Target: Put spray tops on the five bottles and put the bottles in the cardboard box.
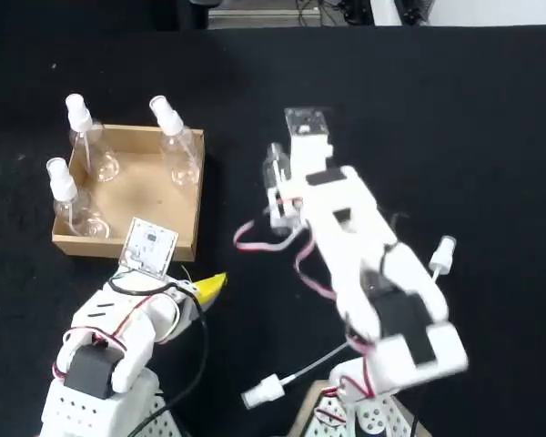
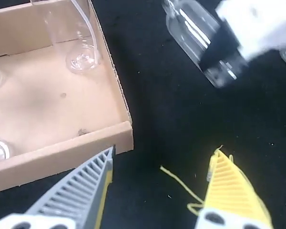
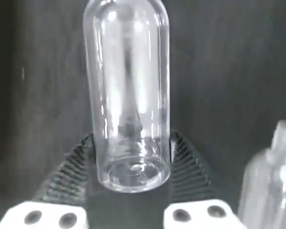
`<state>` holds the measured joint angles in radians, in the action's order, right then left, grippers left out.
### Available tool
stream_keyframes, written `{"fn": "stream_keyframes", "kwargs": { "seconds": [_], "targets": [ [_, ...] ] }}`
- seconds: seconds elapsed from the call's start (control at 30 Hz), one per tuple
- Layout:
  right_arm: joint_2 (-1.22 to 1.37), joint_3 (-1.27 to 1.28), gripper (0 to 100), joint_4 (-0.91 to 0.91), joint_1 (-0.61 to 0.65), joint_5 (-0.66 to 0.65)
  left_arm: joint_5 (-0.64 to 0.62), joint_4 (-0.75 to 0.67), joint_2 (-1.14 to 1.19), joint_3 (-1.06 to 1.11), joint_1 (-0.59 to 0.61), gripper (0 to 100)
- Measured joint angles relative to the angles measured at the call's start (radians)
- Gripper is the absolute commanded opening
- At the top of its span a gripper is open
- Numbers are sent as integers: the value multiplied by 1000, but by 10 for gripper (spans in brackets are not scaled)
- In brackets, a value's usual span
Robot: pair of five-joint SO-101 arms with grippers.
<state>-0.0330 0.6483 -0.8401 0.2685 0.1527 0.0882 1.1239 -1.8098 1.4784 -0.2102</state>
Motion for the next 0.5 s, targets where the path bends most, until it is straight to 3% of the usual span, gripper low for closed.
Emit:
{"fn": "stream_keyframes", "kwargs": {
  "seconds": [0.13,0.23,0.33,0.5],
  "targets": [
    [-281,281,26,29,6,0,0,0,0,0,0,296],
    [-497,434,141,8,34,0,0,0,0,0,0,296],
    [-675,482,229,-80,114,0,0,0,0,0,0,296],
    [-865,468,233,-241,278,-25,0,0,0,0,0,296]
  ]
}}
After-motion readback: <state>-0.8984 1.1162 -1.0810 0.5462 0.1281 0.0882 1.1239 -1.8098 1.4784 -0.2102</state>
